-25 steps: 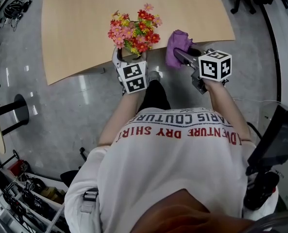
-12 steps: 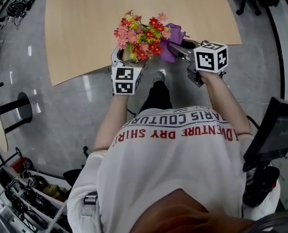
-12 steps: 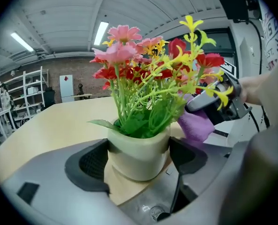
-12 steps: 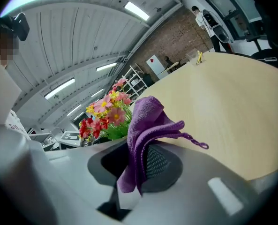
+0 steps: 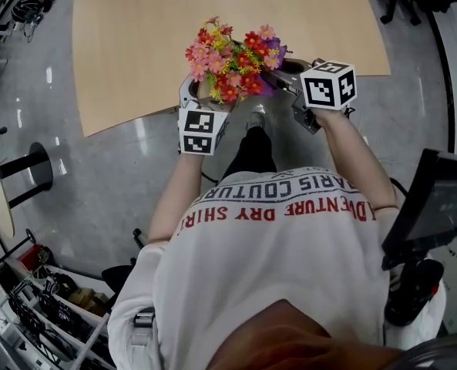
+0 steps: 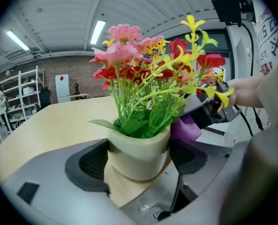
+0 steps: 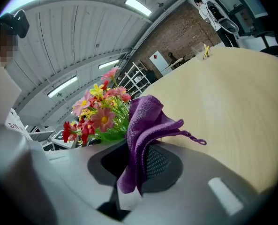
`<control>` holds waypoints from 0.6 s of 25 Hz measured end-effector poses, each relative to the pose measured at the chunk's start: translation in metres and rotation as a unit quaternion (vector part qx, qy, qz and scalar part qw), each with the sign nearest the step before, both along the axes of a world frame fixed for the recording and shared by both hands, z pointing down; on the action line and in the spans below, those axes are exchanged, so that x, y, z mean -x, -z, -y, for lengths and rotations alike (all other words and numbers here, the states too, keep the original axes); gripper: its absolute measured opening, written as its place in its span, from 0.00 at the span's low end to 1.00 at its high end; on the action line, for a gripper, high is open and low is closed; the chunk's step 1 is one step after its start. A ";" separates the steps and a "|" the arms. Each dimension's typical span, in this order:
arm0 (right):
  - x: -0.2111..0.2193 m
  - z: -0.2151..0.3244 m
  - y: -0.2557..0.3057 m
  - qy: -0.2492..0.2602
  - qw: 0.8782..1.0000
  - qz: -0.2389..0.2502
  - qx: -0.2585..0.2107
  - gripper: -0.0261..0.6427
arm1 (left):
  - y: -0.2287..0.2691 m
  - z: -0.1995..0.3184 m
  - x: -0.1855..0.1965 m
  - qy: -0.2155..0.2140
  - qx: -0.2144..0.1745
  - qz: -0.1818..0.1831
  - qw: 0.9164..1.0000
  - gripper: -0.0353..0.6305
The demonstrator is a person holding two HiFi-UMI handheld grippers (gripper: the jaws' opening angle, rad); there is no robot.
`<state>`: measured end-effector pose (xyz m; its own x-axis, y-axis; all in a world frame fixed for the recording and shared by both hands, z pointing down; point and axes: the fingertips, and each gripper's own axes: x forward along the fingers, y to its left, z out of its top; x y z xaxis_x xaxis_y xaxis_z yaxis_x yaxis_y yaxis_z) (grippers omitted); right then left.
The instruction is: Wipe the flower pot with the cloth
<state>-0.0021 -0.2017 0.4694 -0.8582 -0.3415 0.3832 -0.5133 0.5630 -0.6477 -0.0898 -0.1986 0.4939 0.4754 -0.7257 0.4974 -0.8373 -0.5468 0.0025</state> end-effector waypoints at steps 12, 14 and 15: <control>-0.004 0.007 -0.043 0.030 0.990 -0.134 0.021 0.12 | 0.005 -0.003 0.002 -0.022 -0.001 -0.003 1.000 0.68; -0.004 0.007 -0.043 0.036 0.990 -0.136 0.026 0.12 | 0.005 -0.003 0.003 -0.028 -0.004 -0.004 1.000 0.68; -0.004 0.006 -0.044 0.035 0.990 -0.132 0.029 0.12 | 0.005 -0.003 0.003 -0.030 -0.006 -0.005 1.000 0.68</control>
